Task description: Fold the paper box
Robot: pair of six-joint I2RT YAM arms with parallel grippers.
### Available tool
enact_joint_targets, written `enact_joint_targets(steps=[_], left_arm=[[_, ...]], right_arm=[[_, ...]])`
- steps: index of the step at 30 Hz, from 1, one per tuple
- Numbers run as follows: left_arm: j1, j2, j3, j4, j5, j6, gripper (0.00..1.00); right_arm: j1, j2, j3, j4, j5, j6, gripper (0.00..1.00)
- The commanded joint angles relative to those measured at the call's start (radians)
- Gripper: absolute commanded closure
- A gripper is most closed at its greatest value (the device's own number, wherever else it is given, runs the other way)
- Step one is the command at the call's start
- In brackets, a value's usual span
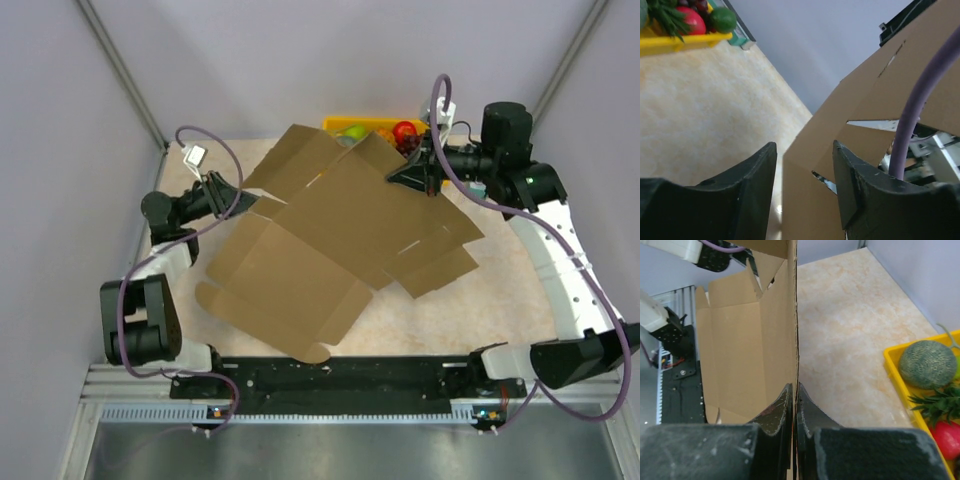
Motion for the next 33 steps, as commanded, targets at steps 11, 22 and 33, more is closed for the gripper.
enact_joint_targets(steps=[11,22,33], left_arm=[[-0.061,-0.061,-0.012,0.489,0.052,-0.211,0.52],[-0.182,-0.294,0.046,-0.794,-0.110,0.774,0.48],[-0.233,-0.434,-0.003,-0.972,-0.449,0.995,0.65]], right_arm=[[-0.065,0.039,0.059,0.053,-0.030,0.029,1.00],[-0.065,0.007,0.028,0.131,-0.157,0.126,1.00],[-0.063,-0.035,-0.027,0.214,-0.183,0.190,1.00]])
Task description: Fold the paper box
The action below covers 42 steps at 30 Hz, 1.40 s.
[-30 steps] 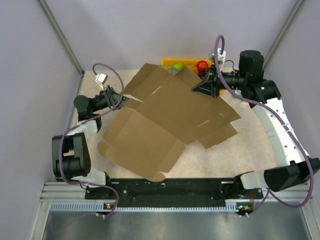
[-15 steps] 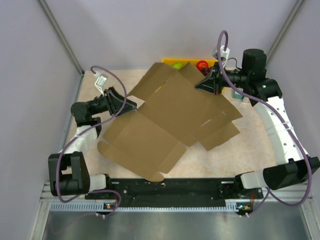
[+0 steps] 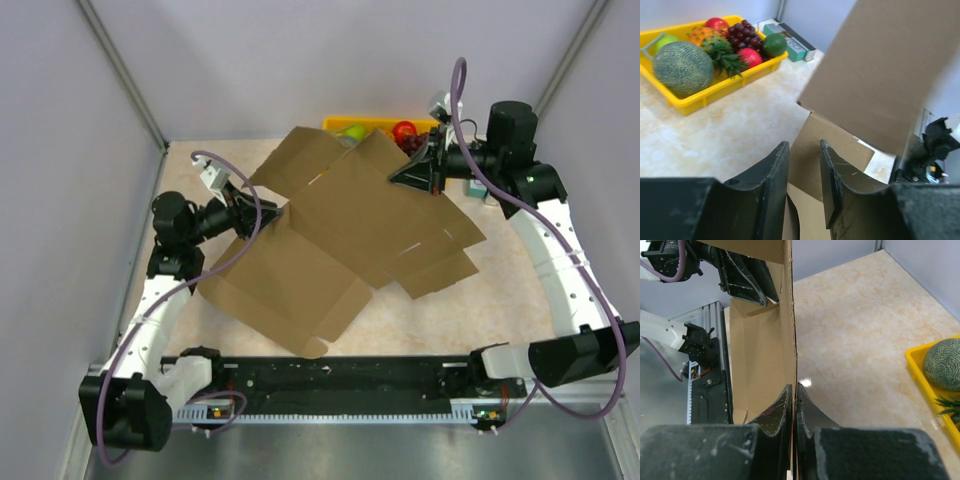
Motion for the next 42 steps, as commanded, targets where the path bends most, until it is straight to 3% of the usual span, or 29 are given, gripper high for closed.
enact_joint_targets(steps=[1,10,17,24,32,36,38,42], left_arm=[[-0.018,-0.044,-0.051,-0.070,-0.137,0.080,0.65],[-0.072,-0.111,-0.137,-0.054,-0.376,0.051,0.65],[-0.071,-0.095,-0.118,-0.056,-0.410,-0.015,0.48],[-0.069,-0.078,-0.095,-0.099,-0.462,-0.051,0.41],[-0.068,-0.207,-0.120,-0.203,-0.686,-0.042,0.36],[-0.065,-0.276,-0.138,-0.292,-0.842,-0.066,0.30],[-0.055,-0.287,-0.150,-0.288,-0.844,-0.066,0.29],[-0.022,-0.195,-0.115,-0.204,-0.696,-0.088,0.30]], right_arm=[[-0.003,-0.053,0.000,0.150,-0.047,0.059,1.00],[0.045,-0.081,-0.035,0.167,0.048,0.067,1.00],[0.113,-0.107,-0.093,0.112,0.413,0.005,1.00],[0.265,-0.119,-0.162,0.047,0.697,-0.110,1.00],[0.390,-0.083,-0.224,0.017,0.919,-0.209,1.00],[0.424,-0.040,-0.199,-0.006,0.952,-0.223,1.00],[0.427,-0.023,-0.196,-0.011,0.934,-0.222,1.00],[0.427,0.000,-0.199,-0.014,0.906,-0.228,1.00]])
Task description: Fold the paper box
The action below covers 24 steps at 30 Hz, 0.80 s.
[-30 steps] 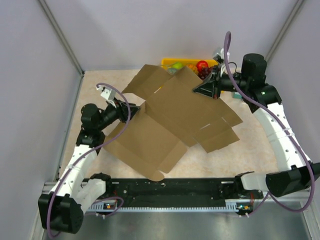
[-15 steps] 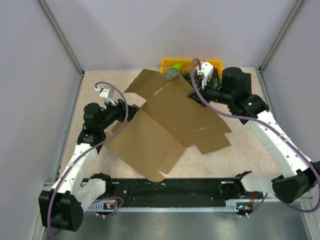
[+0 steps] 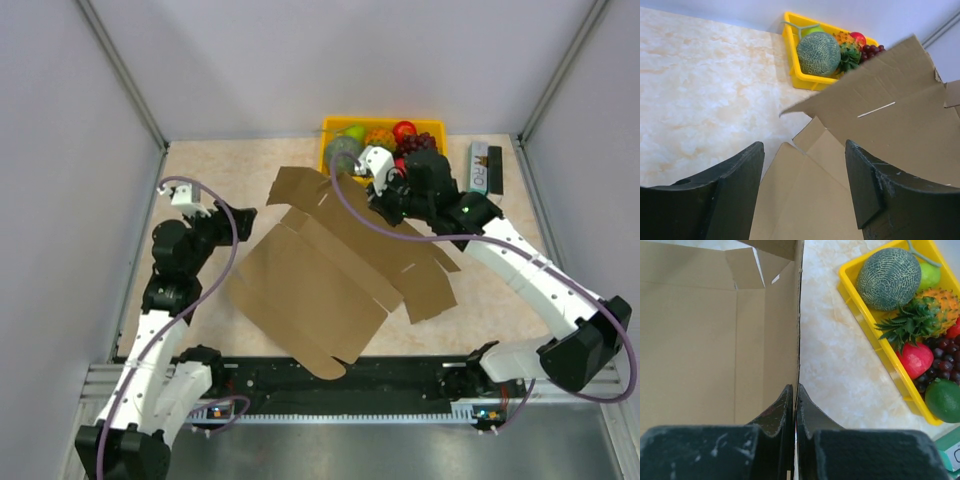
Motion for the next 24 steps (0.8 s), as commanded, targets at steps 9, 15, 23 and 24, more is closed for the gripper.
enact_joint_targets(steps=[9,15,23,24], left_arm=[[0.005,0.287,0.072,0.227,0.328,0.106,0.27],[0.000,0.298,0.109,0.145,0.294,0.052,0.44],[-0.116,0.274,-0.021,0.091,0.096,0.018,0.36],[-0.124,0.285,-0.041,0.115,0.070,-0.015,0.36]], right_arm=[[0.029,0.117,0.088,-0.080,-0.036,-0.047,1.00],[0.038,0.169,0.134,-0.100,-0.039,-0.061,1.00],[0.035,0.187,0.140,-0.098,-0.083,-0.039,1.00],[0.035,0.192,0.142,-0.098,-0.082,-0.038,1.00]])
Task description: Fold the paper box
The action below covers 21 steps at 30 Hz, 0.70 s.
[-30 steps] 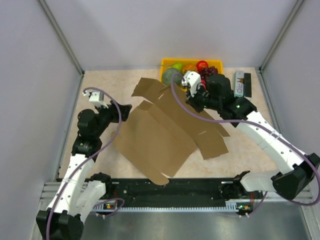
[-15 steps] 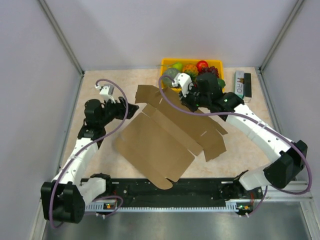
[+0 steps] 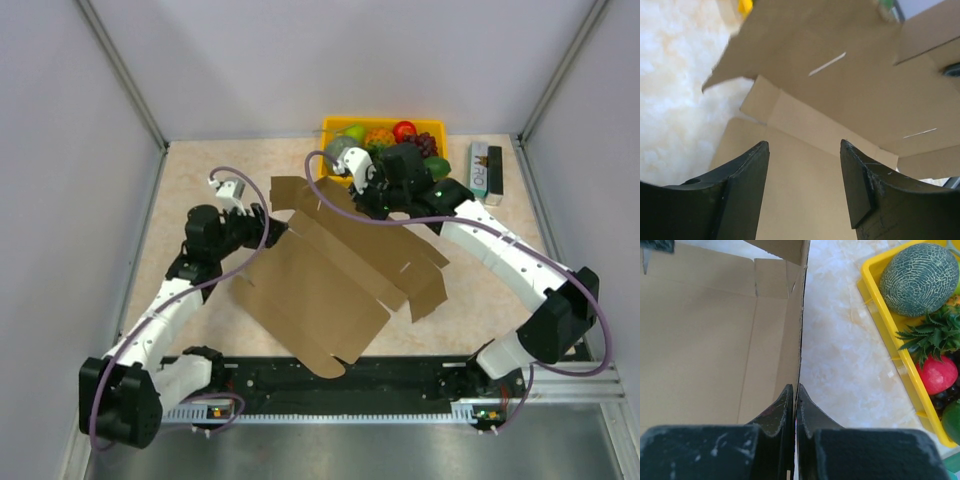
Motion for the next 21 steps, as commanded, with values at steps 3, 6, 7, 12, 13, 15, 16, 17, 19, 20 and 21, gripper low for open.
enact_joint_targets(steps=[3,6,7,12,13,15,16,17,19,20,21], left_arm=[[-0.093,0.061,-0.093,0.101,-0.238,-0.111,0.36],[-0.138,0.150,-0.090,0.186,-0.316,-0.136,0.35],[-0.142,0.173,-0.085,0.222,-0.321,-0.145,0.34],[-0.156,0.338,0.023,0.210,-0.332,-0.125,0.34],[-0.156,0.358,0.036,0.210,-0.335,-0.113,0.34],[-0.156,0.398,0.050,0.241,-0.312,-0.075,0.34],[-0.156,0.403,0.048,0.258,-0.300,-0.068,0.35],[-0.156,0.406,0.048,0.285,-0.290,-0.067,0.35],[-0.155,0.424,0.042,0.333,-0.264,-0.056,0.34],[-0.155,0.438,0.042,0.348,-0.260,-0.051,0.33],[-0.152,0.455,0.057,0.356,-0.231,-0.051,0.30]], right_arm=[[0.008,0.030,0.043,-0.051,-0.080,0.009,1.00],[0.000,0.041,0.047,-0.052,-0.095,0.015,1.00],[-0.003,0.042,0.049,-0.052,-0.095,0.018,1.00],[-0.009,0.051,0.058,-0.052,-0.095,0.032,1.00],[-0.009,0.057,0.064,-0.052,-0.086,0.035,1.00],[-0.007,0.068,0.072,-0.052,-0.068,0.050,1.00],[-0.007,0.082,0.078,-0.052,-0.055,0.053,1.00],[-0.009,0.087,0.080,-0.051,-0.051,0.055,1.00],[-0.017,0.093,0.080,-0.048,-0.061,0.058,1.00],[-0.021,0.093,0.078,-0.043,-0.072,0.061,1.00],[-0.029,0.093,0.078,-0.038,-0.087,0.066,1.00]])
